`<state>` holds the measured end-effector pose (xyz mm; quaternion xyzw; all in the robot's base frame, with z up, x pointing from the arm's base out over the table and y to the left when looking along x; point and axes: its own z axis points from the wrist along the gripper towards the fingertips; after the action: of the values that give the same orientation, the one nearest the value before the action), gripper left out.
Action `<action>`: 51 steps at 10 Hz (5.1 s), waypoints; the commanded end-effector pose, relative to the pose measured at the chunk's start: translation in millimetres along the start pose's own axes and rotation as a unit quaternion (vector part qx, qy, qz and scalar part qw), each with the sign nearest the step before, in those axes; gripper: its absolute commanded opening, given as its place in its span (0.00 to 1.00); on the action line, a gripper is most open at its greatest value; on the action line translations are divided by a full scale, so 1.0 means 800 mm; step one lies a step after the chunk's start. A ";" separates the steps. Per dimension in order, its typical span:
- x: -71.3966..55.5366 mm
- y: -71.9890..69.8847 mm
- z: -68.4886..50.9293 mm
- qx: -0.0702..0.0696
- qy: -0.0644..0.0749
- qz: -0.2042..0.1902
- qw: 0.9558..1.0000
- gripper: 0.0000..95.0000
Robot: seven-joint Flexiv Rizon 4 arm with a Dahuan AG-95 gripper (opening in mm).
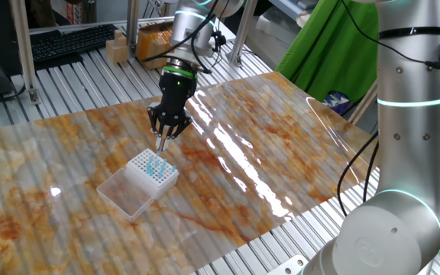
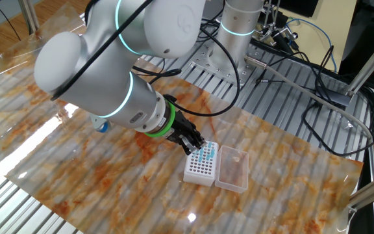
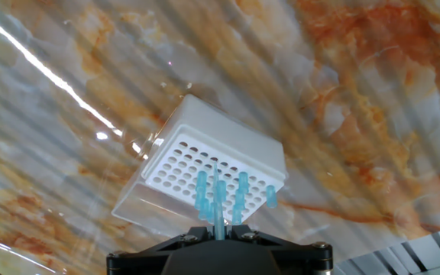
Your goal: Insert a medium pipette tip into the holder for medium pipette tips
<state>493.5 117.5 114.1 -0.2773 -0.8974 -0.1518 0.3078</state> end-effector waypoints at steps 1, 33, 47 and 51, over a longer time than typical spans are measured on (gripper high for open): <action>-0.002 0.001 0.001 -0.001 0.002 0.001 1.000 0.00; -0.024 0.015 0.001 0.021 -0.017 -0.015 1.000 0.00; -0.035 0.008 -0.027 0.108 -0.100 -0.114 0.983 0.00; -0.064 -0.008 -0.060 0.136 -0.194 -0.199 0.951 0.00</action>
<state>535.8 84.6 116.5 -0.1151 -0.9764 -0.0499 0.1756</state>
